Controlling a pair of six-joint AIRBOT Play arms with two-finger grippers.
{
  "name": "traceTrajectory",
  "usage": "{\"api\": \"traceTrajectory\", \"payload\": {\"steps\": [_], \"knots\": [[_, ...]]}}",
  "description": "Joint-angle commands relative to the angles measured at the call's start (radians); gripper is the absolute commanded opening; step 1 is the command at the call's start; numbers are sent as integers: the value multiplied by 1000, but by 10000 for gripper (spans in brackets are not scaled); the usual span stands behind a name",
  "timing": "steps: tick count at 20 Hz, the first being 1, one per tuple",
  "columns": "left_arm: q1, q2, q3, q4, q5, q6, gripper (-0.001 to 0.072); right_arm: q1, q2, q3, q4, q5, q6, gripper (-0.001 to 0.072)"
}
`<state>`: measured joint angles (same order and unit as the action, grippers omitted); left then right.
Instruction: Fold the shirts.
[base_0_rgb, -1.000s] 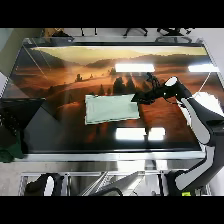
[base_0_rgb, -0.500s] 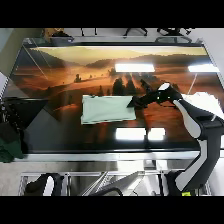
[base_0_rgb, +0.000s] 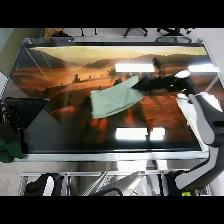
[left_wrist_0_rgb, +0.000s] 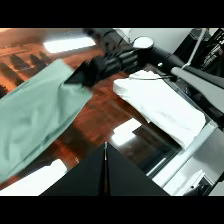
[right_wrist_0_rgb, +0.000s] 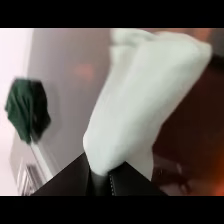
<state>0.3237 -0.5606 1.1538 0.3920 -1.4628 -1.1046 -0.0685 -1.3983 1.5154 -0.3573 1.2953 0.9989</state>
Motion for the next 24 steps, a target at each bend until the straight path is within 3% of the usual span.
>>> {"api": "traceTrajectory", "payload": {"steps": [1, 7, 13, 17, 21, 22, 23, 24], "knots": [[1, 0, 0, 0, -9, 0, 13, -167, 119, 52, 33, 2, 70, 17], [1, 0, 0, 1, -104, 1, 13, -565, 290, 55, 18, -68, 184, 18], [1, -1, 0, 2, -119, 1, 14, -880, 375, 53, -88, 58, 311, 17], [1, 0, 0, 2, -135, 1, 14, -889, 384, 51, -471, 215, 467, 17], [1, 0, 0, 1, -135, 2, 14, -890, 414, 51, -984, 337, 662, 37], [1, -1, 0, 1, -134, 2, 14, -890, 416, 51, -1042, 337, 674, 201], [1, -1, 0, 1, -132, 2, 14, -890, 418, 51, -1063, 332, 674, 425], [1, -1, 0, 1, -132, 5, 14, -890, 417, 51, -1061, 327, 674, 469]]}}
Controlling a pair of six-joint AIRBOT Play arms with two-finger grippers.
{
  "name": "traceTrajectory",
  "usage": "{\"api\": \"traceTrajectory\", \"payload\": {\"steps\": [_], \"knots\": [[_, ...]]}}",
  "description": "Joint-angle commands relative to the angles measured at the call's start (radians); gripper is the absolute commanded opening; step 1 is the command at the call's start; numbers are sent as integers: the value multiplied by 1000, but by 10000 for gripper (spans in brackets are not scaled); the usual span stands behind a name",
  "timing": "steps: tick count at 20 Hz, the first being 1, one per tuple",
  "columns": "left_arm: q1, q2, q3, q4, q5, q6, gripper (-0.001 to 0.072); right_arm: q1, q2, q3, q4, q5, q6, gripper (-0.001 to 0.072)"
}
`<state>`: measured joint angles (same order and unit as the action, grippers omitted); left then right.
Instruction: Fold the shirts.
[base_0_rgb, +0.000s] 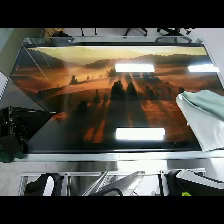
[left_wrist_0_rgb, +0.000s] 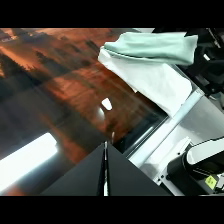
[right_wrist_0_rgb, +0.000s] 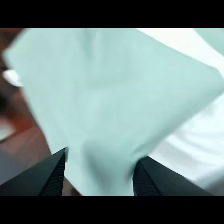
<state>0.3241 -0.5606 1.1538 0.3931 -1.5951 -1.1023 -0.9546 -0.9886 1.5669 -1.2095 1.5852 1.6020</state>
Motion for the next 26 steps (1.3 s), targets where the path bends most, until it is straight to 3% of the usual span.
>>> {"api": "traceTrajectory", "payload": {"steps": [1, 6, 11, 12, 13, 15, 19, 23, 26], "knots": [[0, -1, 0, 0, 0, 2, 13, -3, 8, 0, -202, 28, 71, 469], [0, -1, 0, -2, 10, 2, 14, -3, 26, 2, -76, -84, 71, 469], [1, -1, 0, -2, 10, 2, 14, -2, 55, 2, 253, -257, 50, 455], [0, -1, 0, -2, 10, 2, 14, -2, 53, 2, 342, -274, 43, 308], [1, -1, 0, -1, 10, 2, 14, 0, 50, 1, 430, -277, 6, 16], [1, -1, 0, 3, 36, 3, 14, 45, 49, -1, 491, -275, -50, 18], [1, -1, -3, 79, 160, 6, 14, 275, 116, -115, 462, -313, -103, 17], [-22, 35, -174, 68, 146, 5, 14, 652, 315, -507, 357, -409, -140, 17], [-117, 115, -401, 67, 183, 5, 14, 972, 523, -892, 329, -560, -82, 17]]}}
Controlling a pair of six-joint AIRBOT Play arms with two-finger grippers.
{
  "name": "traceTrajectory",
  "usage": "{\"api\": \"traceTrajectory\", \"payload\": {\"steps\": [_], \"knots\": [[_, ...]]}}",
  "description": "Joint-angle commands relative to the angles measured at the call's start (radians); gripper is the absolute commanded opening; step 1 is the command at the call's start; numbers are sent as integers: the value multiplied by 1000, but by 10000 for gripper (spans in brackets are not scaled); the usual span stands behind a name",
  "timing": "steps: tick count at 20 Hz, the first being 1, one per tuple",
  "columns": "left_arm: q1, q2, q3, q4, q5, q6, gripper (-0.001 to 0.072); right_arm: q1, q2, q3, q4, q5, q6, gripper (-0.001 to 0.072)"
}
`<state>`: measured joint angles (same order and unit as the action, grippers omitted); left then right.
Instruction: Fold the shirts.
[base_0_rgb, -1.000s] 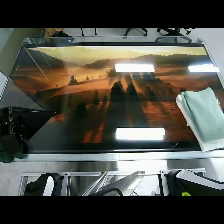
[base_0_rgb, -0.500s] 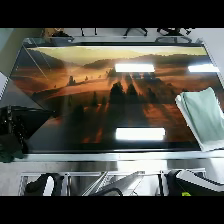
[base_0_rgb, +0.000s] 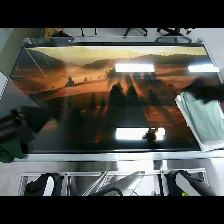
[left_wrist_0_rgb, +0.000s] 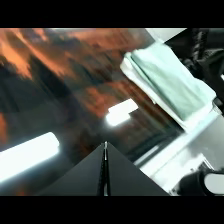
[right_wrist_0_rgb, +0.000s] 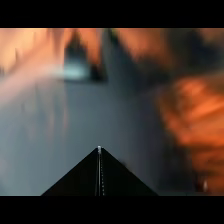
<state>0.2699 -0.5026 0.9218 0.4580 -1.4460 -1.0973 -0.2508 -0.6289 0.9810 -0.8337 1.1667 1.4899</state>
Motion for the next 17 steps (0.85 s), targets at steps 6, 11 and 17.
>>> {"api": "traceTrajectory", "payload": {"steps": [6, 11, 17], "knots": [[-248, 182, -375, 8, 180, -13, 14, 451, 278, -488, -60, -256, 47, 18], [-320, 189, -377, 20, 193, -30, 15, 451, 278, -488, 31, -224, 47, 18], [-357, 189, -377, 20, 193, -30, 15, 451, 277, -488, 31, -224, 47, 18]]}}
